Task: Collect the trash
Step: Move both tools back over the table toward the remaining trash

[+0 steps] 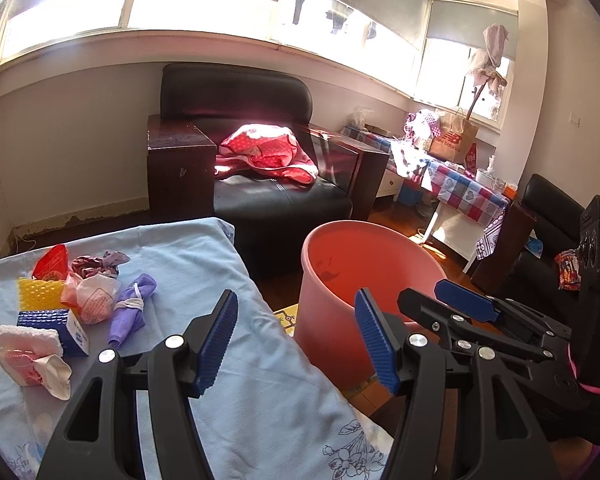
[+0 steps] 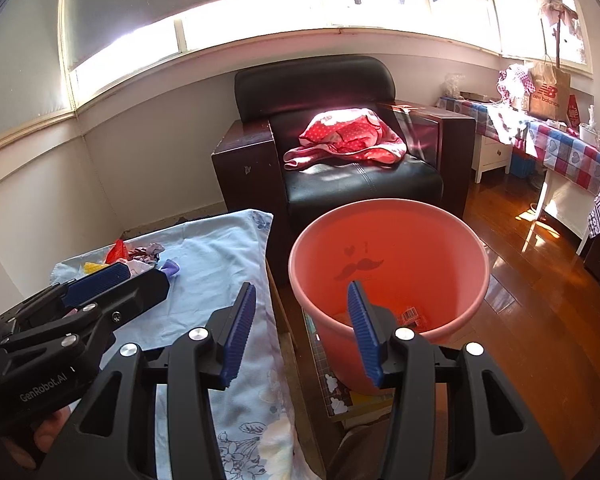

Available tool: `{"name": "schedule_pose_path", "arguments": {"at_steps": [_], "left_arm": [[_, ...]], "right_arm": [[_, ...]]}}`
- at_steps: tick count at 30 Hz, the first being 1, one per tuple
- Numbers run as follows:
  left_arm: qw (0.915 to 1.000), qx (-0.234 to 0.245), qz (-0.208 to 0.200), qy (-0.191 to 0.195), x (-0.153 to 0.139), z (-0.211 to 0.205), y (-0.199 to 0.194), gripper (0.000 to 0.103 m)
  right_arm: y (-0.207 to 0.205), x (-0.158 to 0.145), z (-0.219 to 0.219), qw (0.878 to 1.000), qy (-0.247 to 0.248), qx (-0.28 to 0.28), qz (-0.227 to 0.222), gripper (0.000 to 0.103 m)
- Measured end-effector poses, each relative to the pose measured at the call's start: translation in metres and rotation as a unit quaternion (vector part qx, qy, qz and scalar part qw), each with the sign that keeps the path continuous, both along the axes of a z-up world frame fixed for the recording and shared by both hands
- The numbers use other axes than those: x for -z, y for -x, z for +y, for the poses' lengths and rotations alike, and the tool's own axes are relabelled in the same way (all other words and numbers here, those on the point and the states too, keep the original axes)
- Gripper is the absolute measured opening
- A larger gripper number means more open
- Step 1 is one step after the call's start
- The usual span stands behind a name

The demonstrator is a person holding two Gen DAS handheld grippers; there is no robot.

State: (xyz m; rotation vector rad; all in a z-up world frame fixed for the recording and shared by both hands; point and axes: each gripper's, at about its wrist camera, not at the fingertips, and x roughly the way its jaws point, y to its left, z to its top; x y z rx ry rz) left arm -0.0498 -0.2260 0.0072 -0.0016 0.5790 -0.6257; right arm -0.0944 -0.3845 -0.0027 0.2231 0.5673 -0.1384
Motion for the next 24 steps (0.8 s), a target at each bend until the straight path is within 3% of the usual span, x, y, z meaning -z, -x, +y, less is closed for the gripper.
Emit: {"name": "schedule_pose_path", "arguments": {"at_steps": [15, 24], "left_arm": [[0.9982, -0.055, -0.003, -0.023, 0.017, 0.061, 0.008, 0.061], [0.9942, -0.1, -0.021, -0.033, 0.024, 0.126, 0.019, 0.061]], "right_arm": [[-0.004, -0.001, 0.059, 0.999, 0.037, -0.02, -0.022, 0.049], [-0.02, 0.006, 0.086, 0.998, 0.035, -0.054, -0.013, 0.049]]}}
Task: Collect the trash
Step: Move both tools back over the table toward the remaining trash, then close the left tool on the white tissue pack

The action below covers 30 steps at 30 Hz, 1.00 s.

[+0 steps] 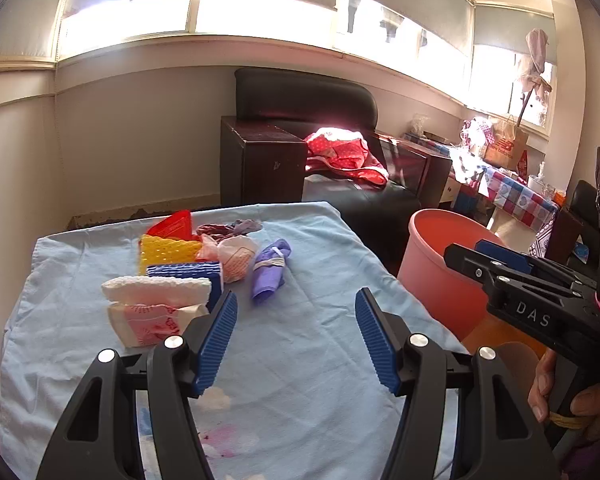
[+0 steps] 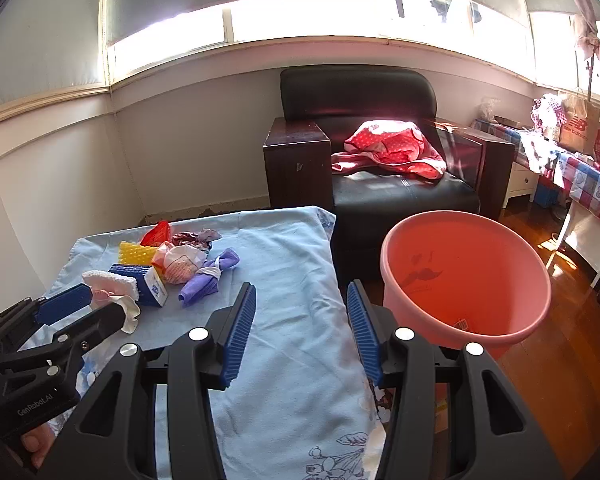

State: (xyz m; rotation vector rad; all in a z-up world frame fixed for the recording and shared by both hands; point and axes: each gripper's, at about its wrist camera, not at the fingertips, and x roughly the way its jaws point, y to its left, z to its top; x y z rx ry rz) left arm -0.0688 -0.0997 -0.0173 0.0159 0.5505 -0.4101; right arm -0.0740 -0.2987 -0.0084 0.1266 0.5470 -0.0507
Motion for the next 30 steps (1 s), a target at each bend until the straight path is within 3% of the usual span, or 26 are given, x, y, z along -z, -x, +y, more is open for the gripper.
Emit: {"name": "schedule_pose_path", "arguments": {"at_steps": [6, 13, 16, 26, 28, 30], "left_arm": [[0.9988, -0.048, 0.013, -0.002, 0.007, 0.06, -0.007, 0.061], [0.9931, -0.108, 0.035, 0.028, 0.01, 0.115, -0.036, 0.06], [0.9937, -0.1, 0.039, 0.032, 0.011, 0.122, -0.053, 0.059], [0.9966, -0.039, 0.071, -0.014, 0.031, 0.112, -0.104, 0.055], [0.9962, -0.028, 0.082, -0.009, 0.035, 0.112, -0.109, 0.046], [0.9957, -0.019, 0.091, -0.002, 0.039, 0.112, -0.111, 0.03]], "right_arm": [[-0.013, 0.007, 0.021, 0.999, -0.005, -0.045, 0.012, 0.049], [-0.026, 0.018, 0.041, 0.995, -0.014, -0.087, 0.037, 0.049], [-0.03, 0.02, 0.043, 0.994, -0.022, -0.098, 0.046, 0.049], [-0.044, 0.022, 0.045, 0.992, -0.026, -0.104, 0.062, 0.049], [-0.049, 0.024, 0.045, 0.992, -0.033, -0.105, 0.07, 0.049], [-0.055, 0.024, 0.046, 0.99, -0.04, -0.108, 0.077, 0.049]]}}
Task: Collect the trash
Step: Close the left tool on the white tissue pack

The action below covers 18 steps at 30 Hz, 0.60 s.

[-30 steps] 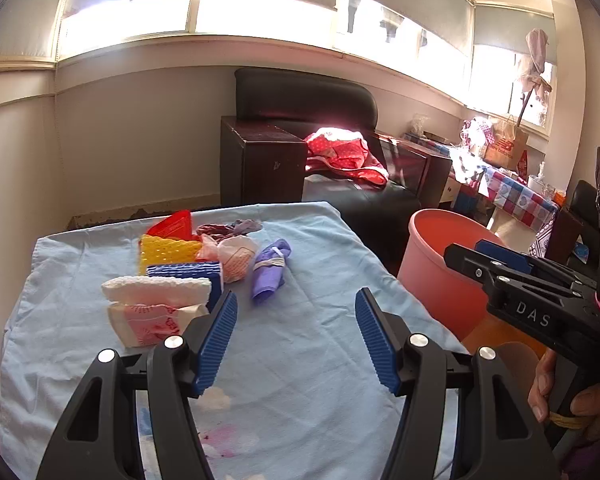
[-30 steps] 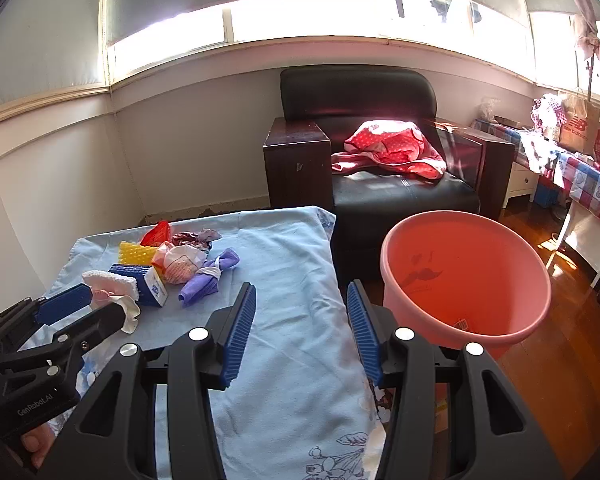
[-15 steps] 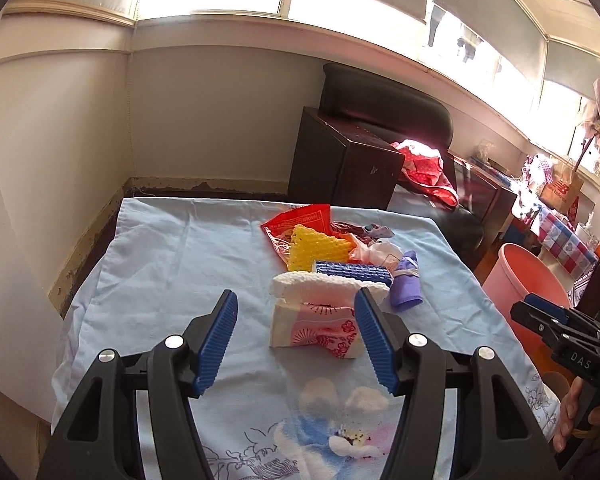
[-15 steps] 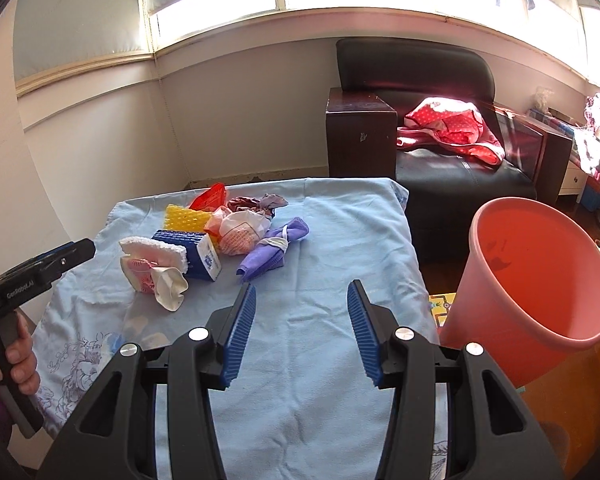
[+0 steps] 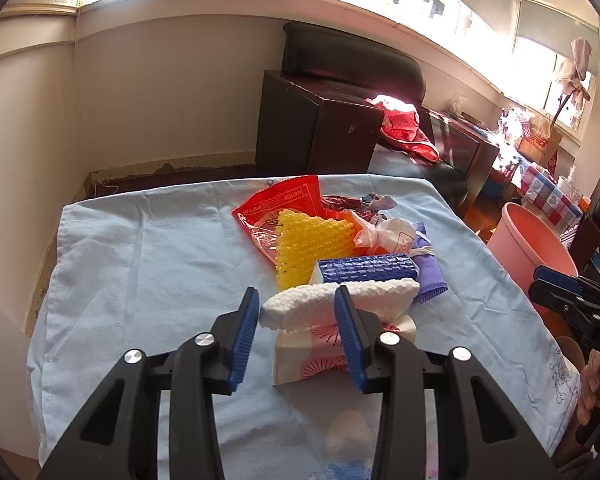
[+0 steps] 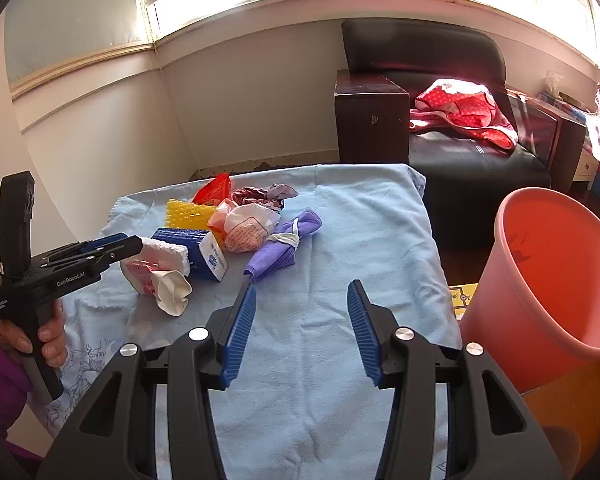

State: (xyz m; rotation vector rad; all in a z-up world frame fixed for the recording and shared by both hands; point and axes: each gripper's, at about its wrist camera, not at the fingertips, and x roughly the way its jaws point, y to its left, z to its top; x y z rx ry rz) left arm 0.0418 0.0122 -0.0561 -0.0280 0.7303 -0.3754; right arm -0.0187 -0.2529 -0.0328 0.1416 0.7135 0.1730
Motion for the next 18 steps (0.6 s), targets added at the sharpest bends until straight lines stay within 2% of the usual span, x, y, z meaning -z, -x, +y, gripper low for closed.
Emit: {"name": "schedule_pose_path", "arguments": {"at_steps": [2, 6, 12, 18], "left_arm": [[1.0, 0.002, 0.002, 0.006, 0.002, 0.0, 0.001, 0.02], [0.9999, 0.004, -0.005, 0.01, 0.0, 0.002, 0.013, 0.014], [0.9994, -0.003, -0.019, 0.028, -0.008, 0.011, 0.038, 0.012], [0.9985, -0.021, -0.019, 0.047, -0.012, 0.024, 0.05, 0.012]], "right_arm": [[-0.007, 0.001, 0.002, 1.0, -0.005, -0.003, 0.005, 0.049], [-0.017, 0.002, 0.008, 1.0, -0.011, -0.009, 0.011, 0.049], [-0.038, 0.009, 0.021, 0.999, -0.02, -0.015, 0.03, 0.049], [-0.064, 0.024, 0.029, 0.997, -0.047, -0.009, 0.067, 0.049]]}}
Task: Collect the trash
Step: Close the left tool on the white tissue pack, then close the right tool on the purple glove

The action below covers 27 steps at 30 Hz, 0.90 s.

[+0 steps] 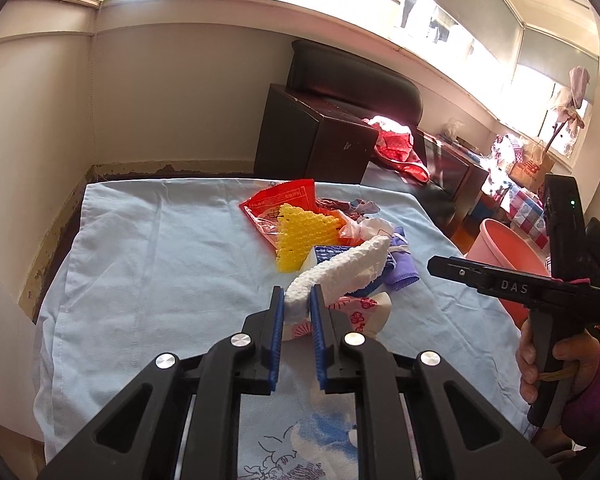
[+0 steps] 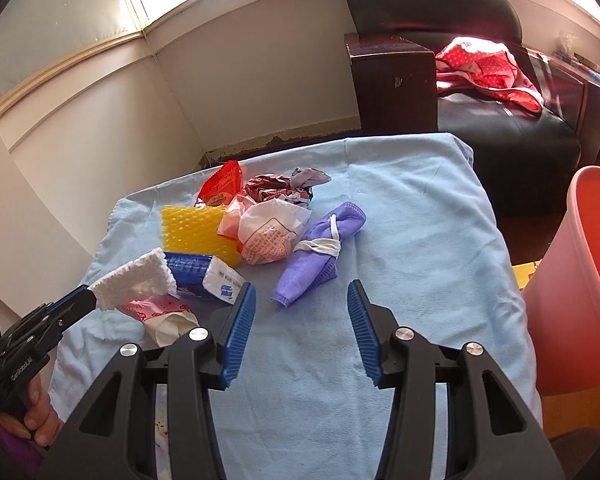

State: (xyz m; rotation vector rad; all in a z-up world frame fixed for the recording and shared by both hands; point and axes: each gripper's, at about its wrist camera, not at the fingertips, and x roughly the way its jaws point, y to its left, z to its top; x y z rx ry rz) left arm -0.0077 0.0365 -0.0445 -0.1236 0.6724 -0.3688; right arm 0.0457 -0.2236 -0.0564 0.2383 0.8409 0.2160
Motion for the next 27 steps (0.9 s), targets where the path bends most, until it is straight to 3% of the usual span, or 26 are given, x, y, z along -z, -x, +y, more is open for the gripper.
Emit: {"name": "schedule_pose_path", "arguments": {"at_steps": [5, 9, 12, 27], "left_arm": [[0.9999, -0.01, 0.002, 0.01, -0.001, 0.008, 0.005, 0.012], [0.9998, -0.013, 0.001, 0.013, -0.003, 0.008, 0.005, 0.012], [0.9998, -0.012, 0.001, 0.013, -0.003, 0.007, 0.006, 0.012], [0.9997, -0.013, -0.019, 0.009, -0.018, -0.01, 0.022, 0.012]], "right_arm": [[-0.018, 0.012, 0.006, 1.0, -0.003, 0.011, 0.026, 0.048], [-0.023, 0.019, 0.01, 0.999, -0.009, 0.014, 0.041, 0.028], [-0.023, 0.022, 0.011, 0.999, -0.017, 0.014, 0.046, 0.021], [0.018, -0.005, -0.009, 0.999, -0.025, 0.021, -0.003, 0.012]]}}
